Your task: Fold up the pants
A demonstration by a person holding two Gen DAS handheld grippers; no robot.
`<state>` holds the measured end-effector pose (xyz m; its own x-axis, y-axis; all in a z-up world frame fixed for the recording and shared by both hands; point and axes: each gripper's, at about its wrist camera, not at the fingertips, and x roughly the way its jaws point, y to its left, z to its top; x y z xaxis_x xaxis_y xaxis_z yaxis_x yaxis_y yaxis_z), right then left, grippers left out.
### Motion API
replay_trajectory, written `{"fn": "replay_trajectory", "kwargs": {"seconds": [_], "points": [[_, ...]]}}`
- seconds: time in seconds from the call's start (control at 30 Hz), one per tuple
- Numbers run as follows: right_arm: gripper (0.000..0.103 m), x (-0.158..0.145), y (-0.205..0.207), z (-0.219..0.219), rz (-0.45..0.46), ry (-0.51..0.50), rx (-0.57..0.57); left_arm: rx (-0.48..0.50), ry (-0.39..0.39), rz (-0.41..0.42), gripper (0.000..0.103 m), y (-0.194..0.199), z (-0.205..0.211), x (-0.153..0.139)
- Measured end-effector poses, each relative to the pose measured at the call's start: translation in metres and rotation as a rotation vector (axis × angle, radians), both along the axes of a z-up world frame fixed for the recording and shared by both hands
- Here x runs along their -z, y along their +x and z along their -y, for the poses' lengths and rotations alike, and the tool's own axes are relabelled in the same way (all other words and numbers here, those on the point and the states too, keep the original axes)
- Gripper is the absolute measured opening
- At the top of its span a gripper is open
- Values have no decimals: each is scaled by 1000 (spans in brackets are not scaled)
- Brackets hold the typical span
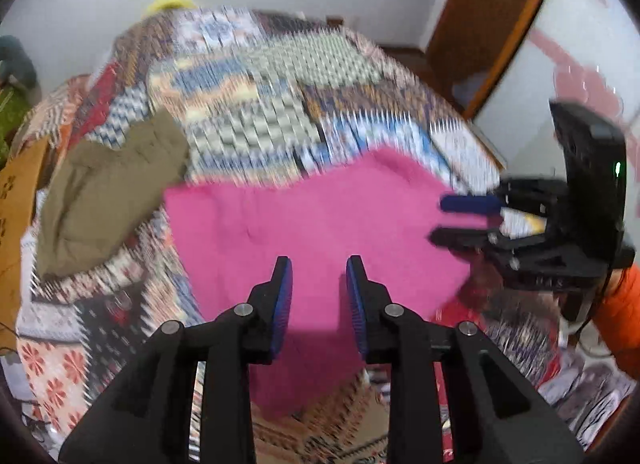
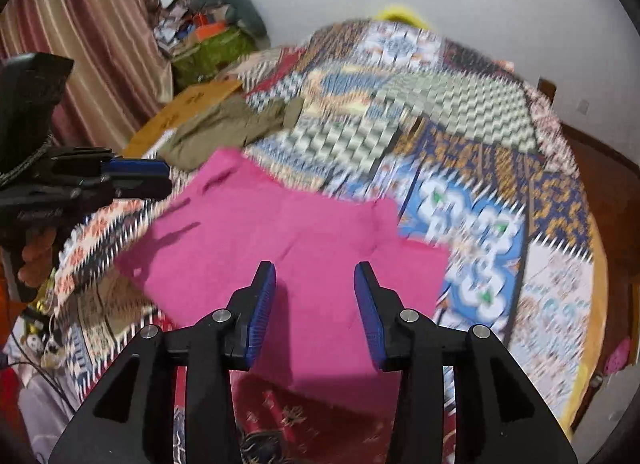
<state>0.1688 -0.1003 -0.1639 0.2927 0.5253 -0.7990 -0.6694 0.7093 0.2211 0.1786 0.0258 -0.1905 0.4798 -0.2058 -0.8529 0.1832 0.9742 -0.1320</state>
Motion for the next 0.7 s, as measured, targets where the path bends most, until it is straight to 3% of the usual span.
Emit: {"fn": "replay_trajectory", "kwargs": {"seconds": [0.1,0.17,0.27,0.37,0.47,0.7], "points": [[37,11,-6,5,-15,-4,6,-22,-8,-31,27,-9,-4,19],[37,10,-9,12,-19,4,23,-46,-48,-35,27,-14,-13,21],[37,9,-12,25,-13,-7,46,-104,-23,-56,27,-20,-27,26],[38,11,-14,36,-24,-7,67,-125,-48,-71,31,-31,-37,31],[38,13,-18,46,-28,-16,93,-148,-12,-70,31,-42,-45,32],[39,7,-19,65,-26,-32,153,-211,-16,-57,33,-49,-62,21]]}}
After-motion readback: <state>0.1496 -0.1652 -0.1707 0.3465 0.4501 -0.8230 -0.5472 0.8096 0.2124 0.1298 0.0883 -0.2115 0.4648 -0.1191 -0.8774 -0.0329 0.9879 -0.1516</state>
